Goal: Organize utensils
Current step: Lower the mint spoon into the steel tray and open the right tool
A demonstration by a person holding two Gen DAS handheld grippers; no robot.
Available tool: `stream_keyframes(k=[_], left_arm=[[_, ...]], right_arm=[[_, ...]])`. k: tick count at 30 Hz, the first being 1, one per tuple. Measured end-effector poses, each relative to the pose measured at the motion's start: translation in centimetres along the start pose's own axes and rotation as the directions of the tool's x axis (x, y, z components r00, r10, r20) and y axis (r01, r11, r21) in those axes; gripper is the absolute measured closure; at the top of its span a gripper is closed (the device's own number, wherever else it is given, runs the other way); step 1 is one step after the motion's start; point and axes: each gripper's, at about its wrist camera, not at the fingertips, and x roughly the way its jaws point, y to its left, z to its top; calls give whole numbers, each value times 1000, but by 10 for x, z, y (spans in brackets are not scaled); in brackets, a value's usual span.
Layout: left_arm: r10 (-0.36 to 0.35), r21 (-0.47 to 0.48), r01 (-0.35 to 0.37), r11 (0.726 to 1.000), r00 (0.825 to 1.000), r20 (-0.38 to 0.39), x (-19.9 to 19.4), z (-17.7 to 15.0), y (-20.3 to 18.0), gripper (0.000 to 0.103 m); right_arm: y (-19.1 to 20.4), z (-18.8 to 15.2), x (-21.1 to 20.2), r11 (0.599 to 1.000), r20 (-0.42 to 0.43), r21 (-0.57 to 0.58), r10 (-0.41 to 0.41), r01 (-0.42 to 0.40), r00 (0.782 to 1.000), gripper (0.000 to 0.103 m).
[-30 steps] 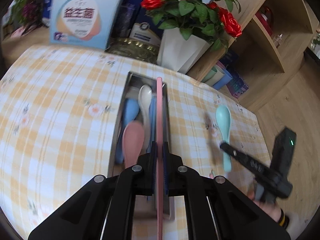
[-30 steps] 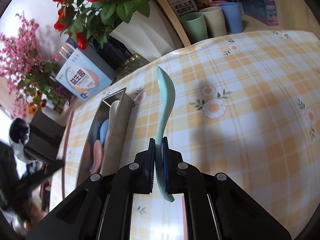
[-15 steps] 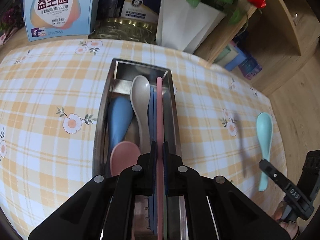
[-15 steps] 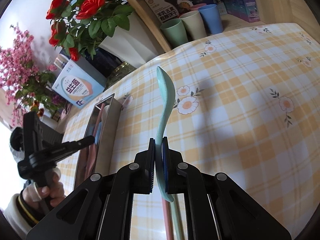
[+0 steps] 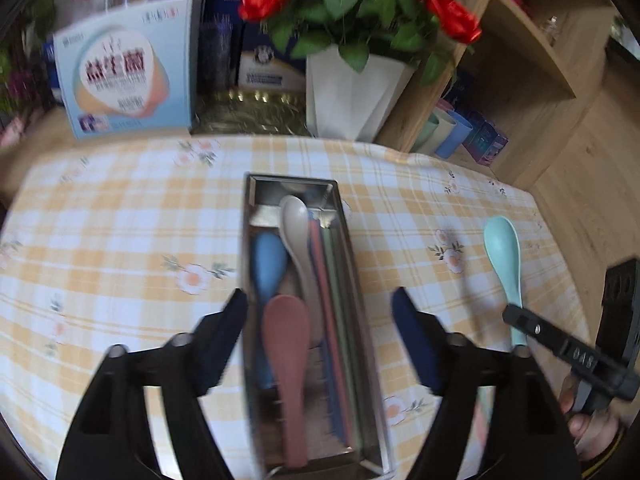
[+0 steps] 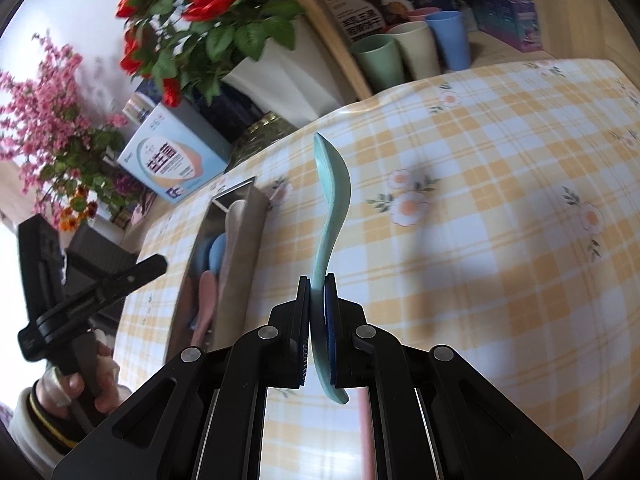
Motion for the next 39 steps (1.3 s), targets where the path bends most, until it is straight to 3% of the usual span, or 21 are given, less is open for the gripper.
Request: stream_keyframes(k=[4,14,24,33,34,35,36,37,39], left_arm=[[30,15,-31,999,999,22,-19,-10,13,7],[107,-66,-102,993,991,76,-47,-32,67,6],[99,-140,-83,987,989,113,-61,-49,91,6],[95,-167,-75,983,989,116,-62,-51,93,6],[94,-167,-74,983,989,118,-62,-51,91,6],[96,-166,-76,983,988,118,-63,-50,90,6],[101,-162,-81,983,988,117,-64,-49,87,6],[102,-158,-82,984,988,118,-64,-48,84,6],[103,-151,-84,985,987,123,-67,-47,79,6]], right_arm=[[22,8,15,999,-35,-22,25,-26,999,96],[95,28,80,995,-149,-64,69,-79,986,96],[124,29,136,994,-226,-93,-71,51,972,96],[127,30,143,990,-231,-111,-109,85,967,93],[129,31,140,987,-223,-136,-117,89,968,91],[131,32,137,984,-217,-153,-120,87,969,79],[133,32,131,983,-208,-170,-110,75,972,56],[134,33,126,982,-198,-177,-101,66,975,47],[137,35,110,979,-160,-199,-76,43,984,46]])
